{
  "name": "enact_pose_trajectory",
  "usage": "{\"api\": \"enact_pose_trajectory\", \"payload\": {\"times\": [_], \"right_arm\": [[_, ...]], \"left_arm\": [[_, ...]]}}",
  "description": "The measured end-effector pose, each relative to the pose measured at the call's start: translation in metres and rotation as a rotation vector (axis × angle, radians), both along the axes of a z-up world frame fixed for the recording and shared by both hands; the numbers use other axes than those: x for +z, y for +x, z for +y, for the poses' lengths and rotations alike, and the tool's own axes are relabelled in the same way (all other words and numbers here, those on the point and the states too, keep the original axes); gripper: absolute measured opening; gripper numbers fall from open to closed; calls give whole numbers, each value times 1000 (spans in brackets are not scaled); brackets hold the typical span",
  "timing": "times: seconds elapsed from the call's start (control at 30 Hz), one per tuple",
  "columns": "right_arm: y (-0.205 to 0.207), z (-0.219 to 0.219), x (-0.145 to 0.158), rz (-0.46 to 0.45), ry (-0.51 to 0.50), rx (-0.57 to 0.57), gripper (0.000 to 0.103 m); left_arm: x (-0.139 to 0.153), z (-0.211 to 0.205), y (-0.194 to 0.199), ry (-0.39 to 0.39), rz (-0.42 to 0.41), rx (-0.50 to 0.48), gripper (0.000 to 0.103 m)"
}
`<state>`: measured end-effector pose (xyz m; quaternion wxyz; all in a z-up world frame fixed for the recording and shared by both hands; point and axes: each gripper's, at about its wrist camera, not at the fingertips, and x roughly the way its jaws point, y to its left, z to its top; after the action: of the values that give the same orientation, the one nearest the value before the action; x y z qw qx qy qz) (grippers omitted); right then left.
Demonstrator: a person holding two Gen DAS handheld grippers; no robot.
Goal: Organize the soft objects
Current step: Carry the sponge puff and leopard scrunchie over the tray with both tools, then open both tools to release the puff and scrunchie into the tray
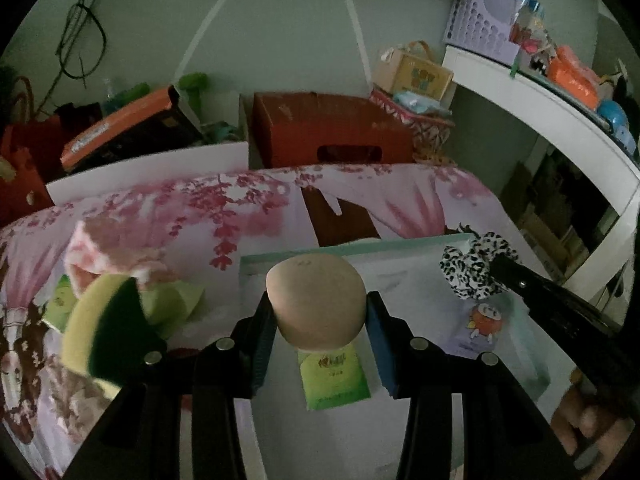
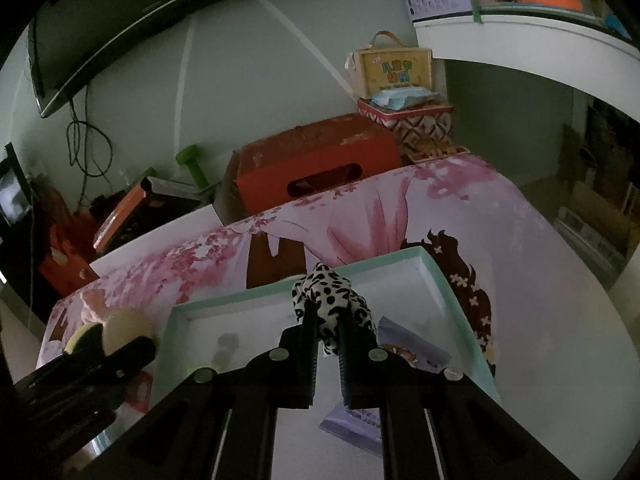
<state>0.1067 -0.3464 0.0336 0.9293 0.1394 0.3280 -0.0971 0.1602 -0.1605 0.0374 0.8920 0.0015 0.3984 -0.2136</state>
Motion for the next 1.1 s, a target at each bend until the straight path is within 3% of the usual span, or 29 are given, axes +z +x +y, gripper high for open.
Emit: {"api": "enact_pose_trajectory", "payload": {"times": [0.3, 0.4, 0.5, 0.63, 0.7, 0.77, 0.8, 0.9, 1.1], "right_arm": [[3, 0, -2, 16, -13, -10, 9], [3, 0, -3, 23, -18, -14, 10], [4, -1, -5, 37, -19, -18, 13], [5, -2, -9, 61, -22, -22, 13], [5, -4, -11, 65, -13, -27, 22], [5, -5, -12, 70, -7, -31, 48], [4, -4, -11, 70, -10, -35, 55], [5, -2, -11, 72, -29, -34, 62], [7, -3, -17, 100, -42, -31, 98]], "left_arm": [[-11, -18, 24, -4, 26, -25, 49], [-15, -20, 29, -4, 33, -23, 72], [-18, -20, 29, -6, 40, -9, 75], [-16, -18, 28, -9, 37, -7, 90], [-14, -16, 27, -17, 38, -1, 90], [-13, -13, 27, -23, 44, 5, 91], [-13, -11, 28, -22, 47, 16, 95], [-14, -6, 30, -22, 63, 39, 99], [-20, -2, 34, -1, 105, 71, 99]]}}
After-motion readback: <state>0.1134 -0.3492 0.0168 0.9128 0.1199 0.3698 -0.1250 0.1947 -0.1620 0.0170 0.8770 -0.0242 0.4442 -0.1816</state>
